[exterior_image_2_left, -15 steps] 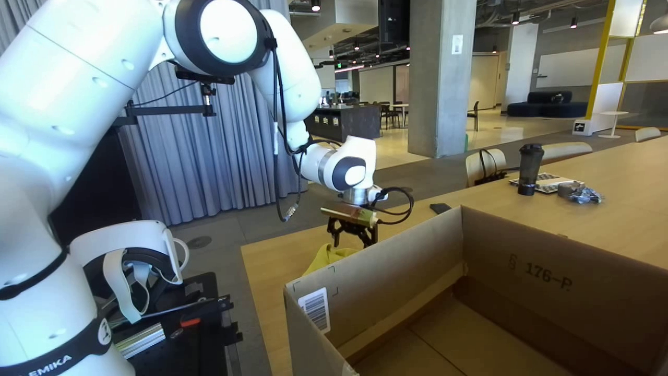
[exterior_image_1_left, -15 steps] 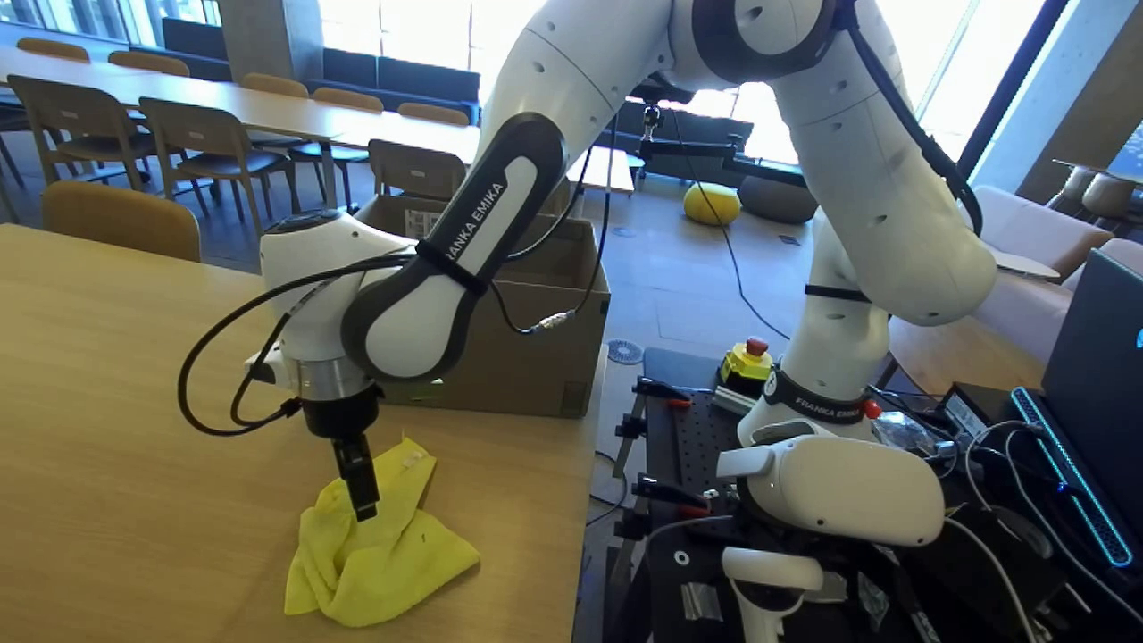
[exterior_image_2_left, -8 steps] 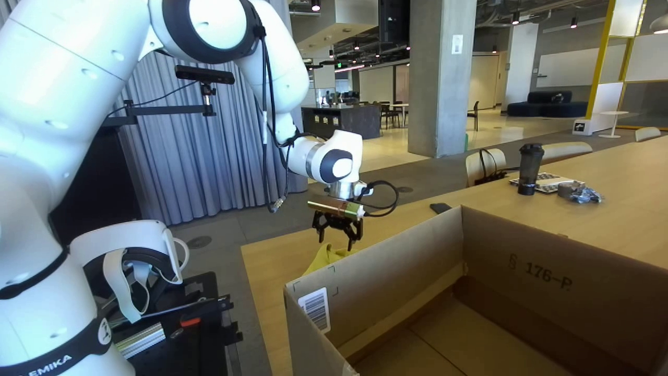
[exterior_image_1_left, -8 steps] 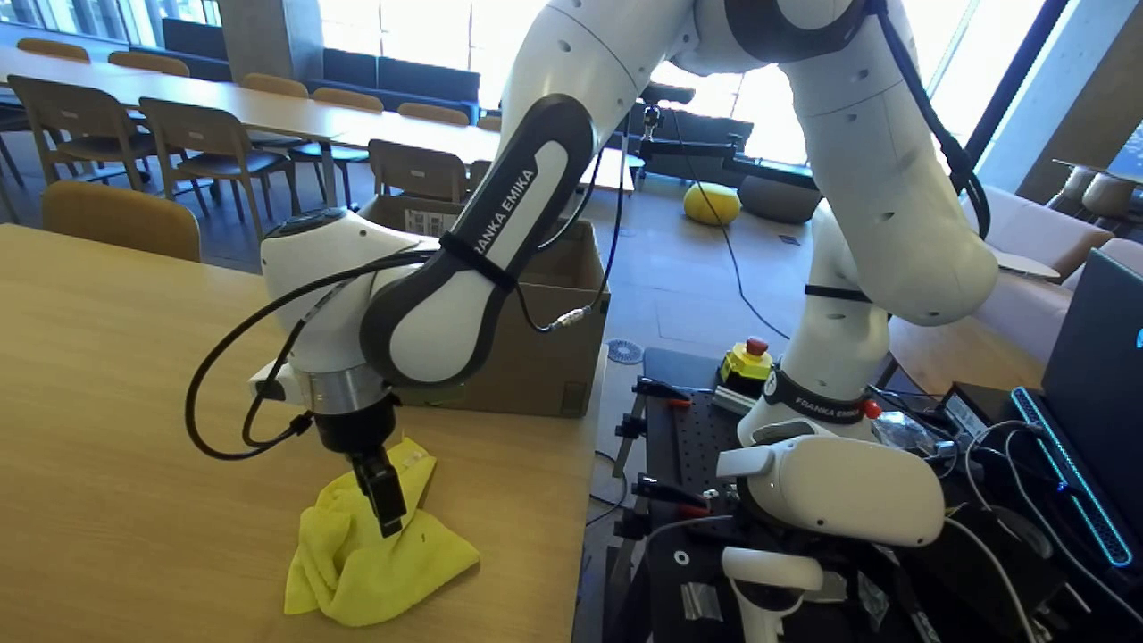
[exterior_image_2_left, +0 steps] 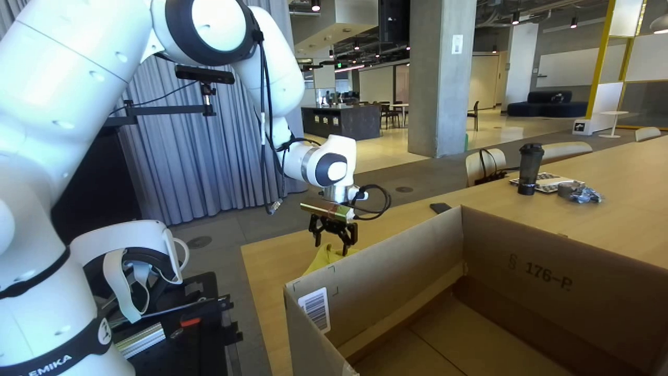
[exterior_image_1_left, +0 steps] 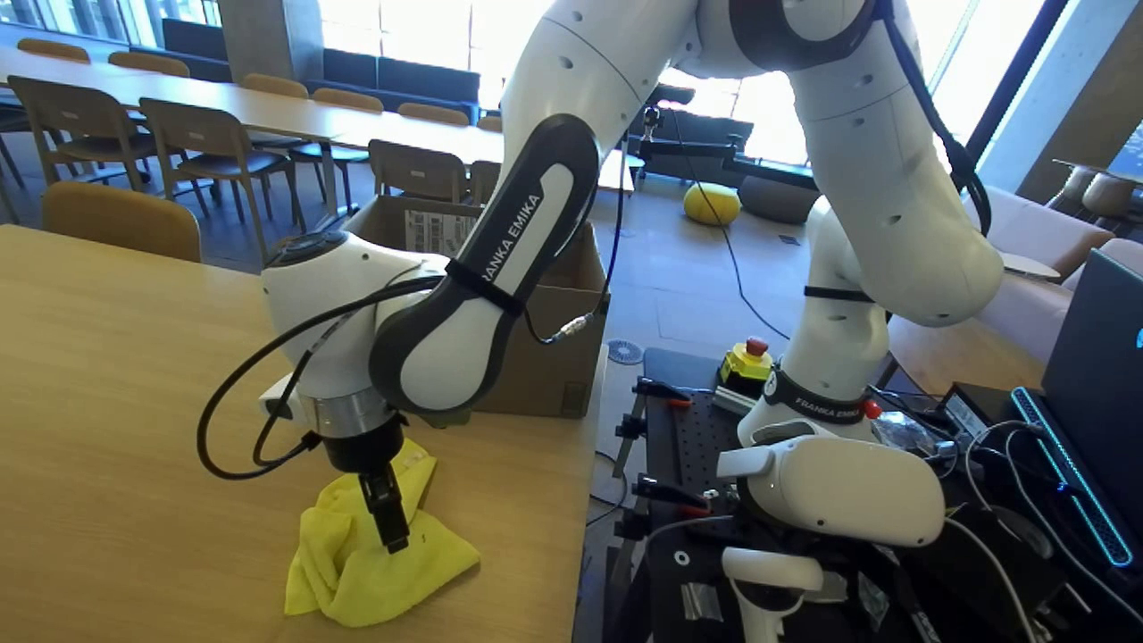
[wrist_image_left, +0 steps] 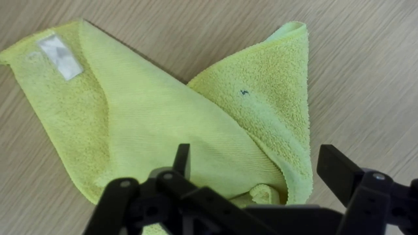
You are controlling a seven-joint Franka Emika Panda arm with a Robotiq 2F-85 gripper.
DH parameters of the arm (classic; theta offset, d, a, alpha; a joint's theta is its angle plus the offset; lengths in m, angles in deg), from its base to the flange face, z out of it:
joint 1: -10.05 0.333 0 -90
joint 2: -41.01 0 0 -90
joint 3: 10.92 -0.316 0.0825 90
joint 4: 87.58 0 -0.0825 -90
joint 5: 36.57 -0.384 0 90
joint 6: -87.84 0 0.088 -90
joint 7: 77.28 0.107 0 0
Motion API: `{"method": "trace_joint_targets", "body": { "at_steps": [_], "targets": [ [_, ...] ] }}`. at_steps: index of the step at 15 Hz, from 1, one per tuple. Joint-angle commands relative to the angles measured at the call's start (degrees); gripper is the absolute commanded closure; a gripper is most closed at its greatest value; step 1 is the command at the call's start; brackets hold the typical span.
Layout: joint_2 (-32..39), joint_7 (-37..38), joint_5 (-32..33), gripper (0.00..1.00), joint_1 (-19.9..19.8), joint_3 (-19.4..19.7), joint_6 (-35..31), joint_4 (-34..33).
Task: Put the marker on the towel then put it inside the box
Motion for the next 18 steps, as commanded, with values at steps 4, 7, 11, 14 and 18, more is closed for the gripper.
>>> {"method": "trace_joint_targets", "body": {
  "at_steps": [4,7,11,14,18],
  "targets": [
    [1.7,3.0,0.4,0.0,2.3,1.1,-1.0,-0.6],
    [1.9,2.0,1.6,0.0,2.8,1.3,-2.6,-0.3],
    [3.5,2.7,5.9,0.0,4.8,3.7,-4.7,-0.9],
    [4.6,2.6,8.7,0.0,6.0,4.7,-5.9,-1.1],
    [6.7,3.6,11.7,0.0,7.8,6.4,-8.4,-2.5]
  ]
}}
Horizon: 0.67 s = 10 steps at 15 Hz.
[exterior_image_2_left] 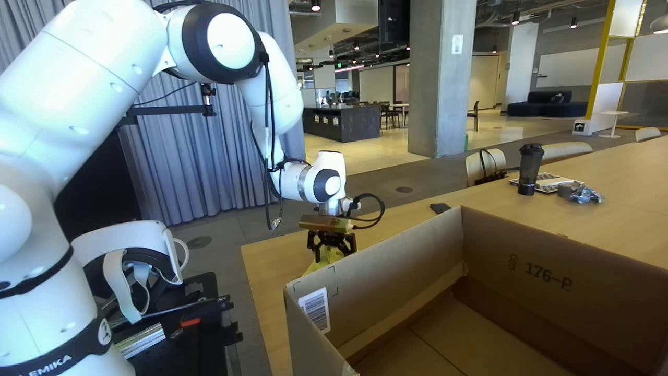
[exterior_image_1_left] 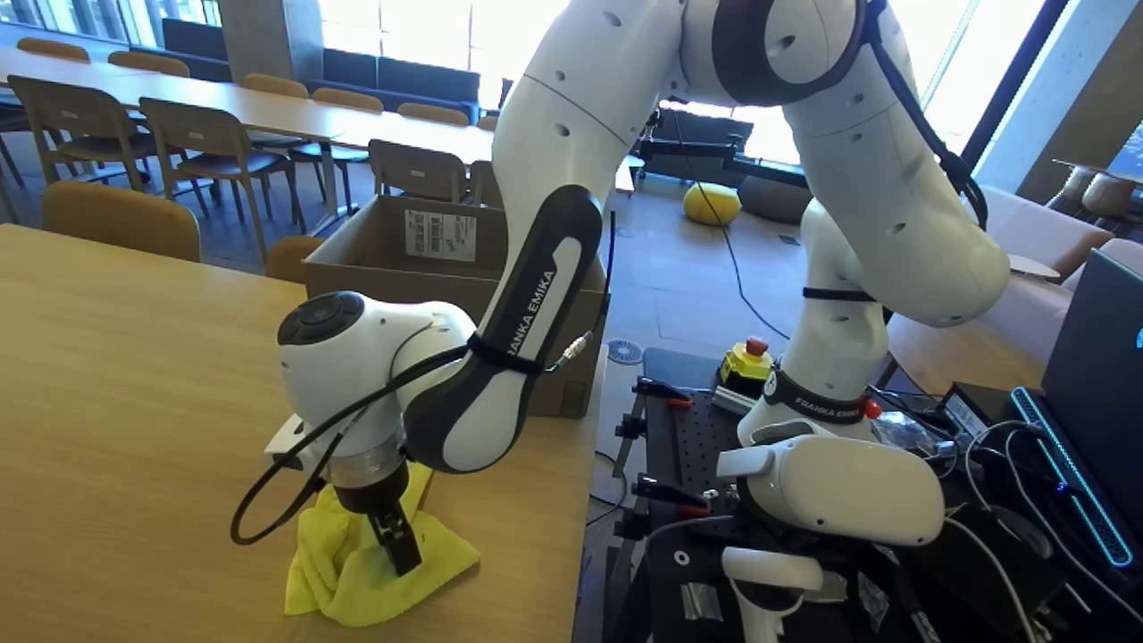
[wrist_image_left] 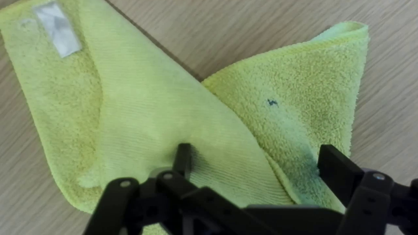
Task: Put the marker on the towel then put it inside the box
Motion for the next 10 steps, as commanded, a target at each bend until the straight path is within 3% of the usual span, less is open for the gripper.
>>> {"method": "trace_joint_targets", "body": {
  "at_steps": [1,10],
  "targets": [
    [2.2,1.8,3.0,0.0,2.4,2.3,-2.6,-2.5],
    [7.6,1.3,2.0,0.0,1.8,2.2,-2.5,-7.3]
  ]
}}
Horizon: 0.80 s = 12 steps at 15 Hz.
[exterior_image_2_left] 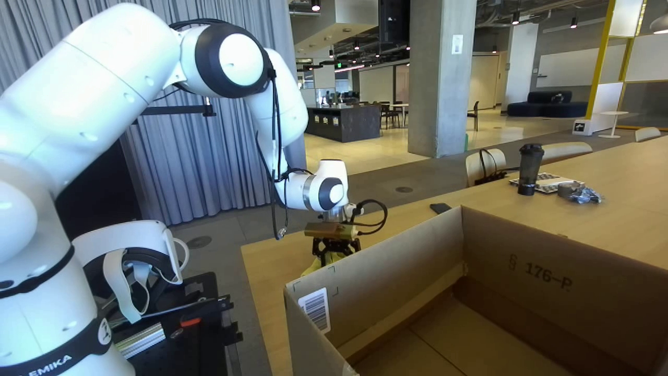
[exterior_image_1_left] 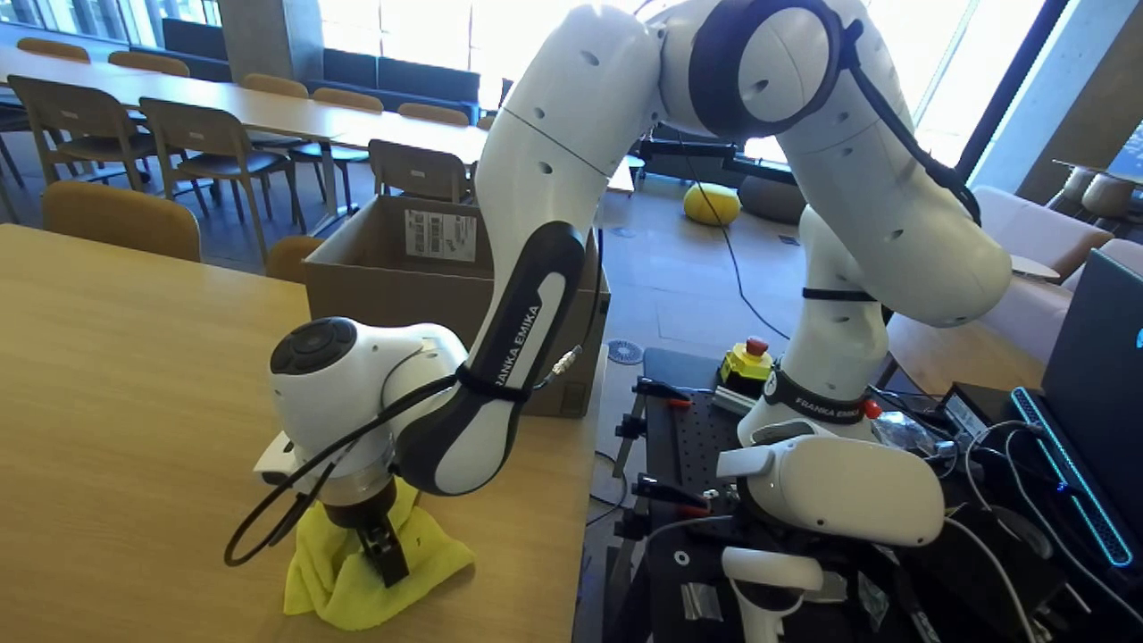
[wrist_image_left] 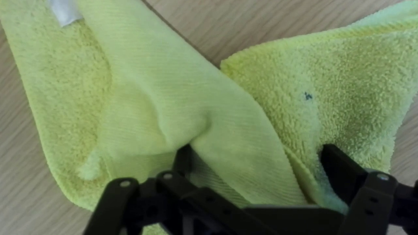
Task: Put the marker on the towel then put it inside the box
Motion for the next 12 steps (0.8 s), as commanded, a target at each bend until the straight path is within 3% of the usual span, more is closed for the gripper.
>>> {"method": "trace_joint_targets", "body": {
  "at_steps": [1,3,4,5,12],
  "targets": [
    [3.1,0.7,-0.3,0.0,0.0,0.1,-0.3,-3.2],
    [3.8,0.5,-0.7,0.0,-0.3,-0.2,0.4,-4.0],
    [3.9,0.4,-0.8,0.06,-0.5,-0.3,0.4,-3.9],
    [3.7,0.1,-1.1,0.26,-0.9,-0.4,0.8,-4.0],
    [2.6,-0.4,-1.7,0.79,-2.1,-1.1,2.7,-4.0]
  ]
}}
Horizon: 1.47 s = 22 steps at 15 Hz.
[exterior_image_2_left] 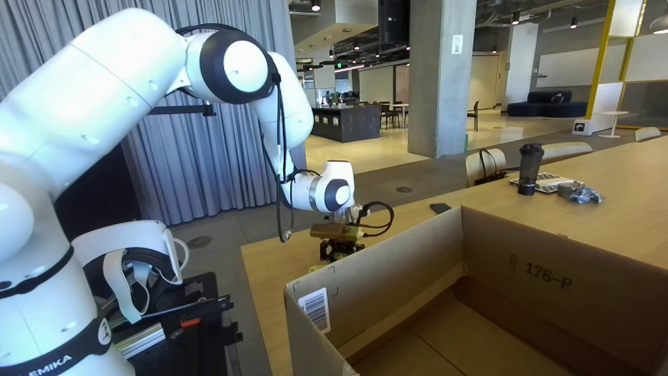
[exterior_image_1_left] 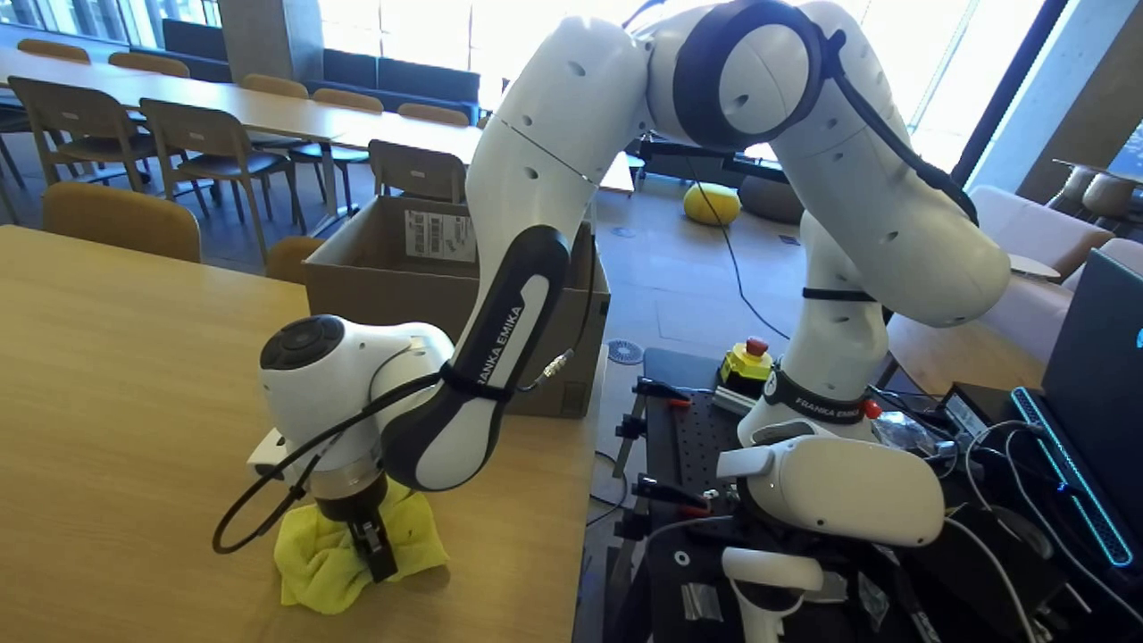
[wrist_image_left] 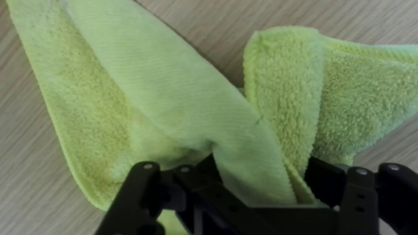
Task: Put the marker on the towel then put it inside the box
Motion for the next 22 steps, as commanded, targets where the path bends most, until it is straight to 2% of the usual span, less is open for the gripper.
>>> {"method": "trace_joint_targets", "body": {
  "at_steps": [1,3,4,5,7,12,13,16,22],
  "targets": [
    [0.9,-0.3,-1.3,0.87,-0.7,-0.9,2.0,-1.4],
    [-0.7,0.0,-1.6,0.94,-0.9,-1.0,3.1,-0.4],
    [-1.1,0.2,-1.6,0.89,-0.9,-0.9,3.4,-0.2],
    [-1.8,0.3,-1.9,0.89,-1.0,-0.9,4.1,0.1],
    [-4.0,0.5,-2.5,0.96,-1.3,-1.1,5.5,1.7],
    [-10.5,1.9,-3.6,0.93,-2.0,-0.8,10.6,5.2],
    [-13.3,2.1,-3.9,0.91,-2.7,-0.9,11.9,7.2],
    [-19.9,2.8,-5.1,0.92,-4.3,-0.9,14.7,10.6],
    [-33.5,5.7,-5.7,0.92,-7.3,0.3,19.0,15.1]
  ]
}}
